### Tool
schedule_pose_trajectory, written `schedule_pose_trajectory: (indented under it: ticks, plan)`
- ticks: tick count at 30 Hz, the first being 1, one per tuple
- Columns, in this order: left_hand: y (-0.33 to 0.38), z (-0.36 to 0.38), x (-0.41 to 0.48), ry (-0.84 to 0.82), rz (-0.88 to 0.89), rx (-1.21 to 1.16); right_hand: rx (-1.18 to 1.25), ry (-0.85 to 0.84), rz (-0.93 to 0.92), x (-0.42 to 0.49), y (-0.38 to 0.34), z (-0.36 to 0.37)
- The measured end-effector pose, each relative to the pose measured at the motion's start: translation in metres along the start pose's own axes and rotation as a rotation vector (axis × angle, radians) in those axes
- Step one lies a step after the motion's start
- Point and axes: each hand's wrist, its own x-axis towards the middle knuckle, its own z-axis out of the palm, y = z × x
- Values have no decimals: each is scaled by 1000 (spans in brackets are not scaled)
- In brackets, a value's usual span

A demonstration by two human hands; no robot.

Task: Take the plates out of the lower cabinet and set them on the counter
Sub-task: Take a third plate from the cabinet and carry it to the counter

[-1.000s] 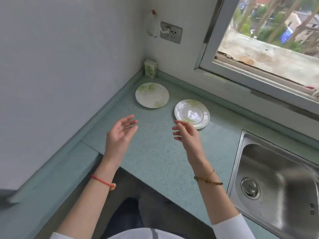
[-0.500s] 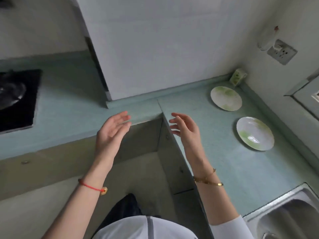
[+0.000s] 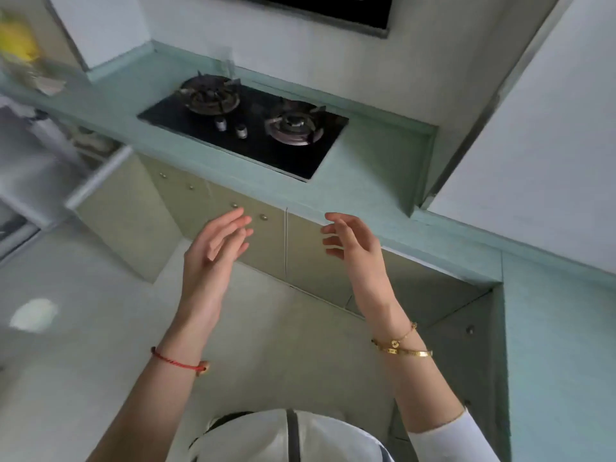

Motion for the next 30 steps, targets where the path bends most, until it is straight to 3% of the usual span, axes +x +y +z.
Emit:
schedule_pose_trajectory:
  ticks: [13, 22, 30]
  plan:
    - [56, -261, -34, 429, 28, 6, -47, -365, 20, -57, 24, 271]
    - [52, -350, -18, 594, -11, 42, -118, -526, 30, -41, 39, 381]
    - [66, -432, 69, 714, 4, 41, -102, -655, 20, 34, 44, 518]
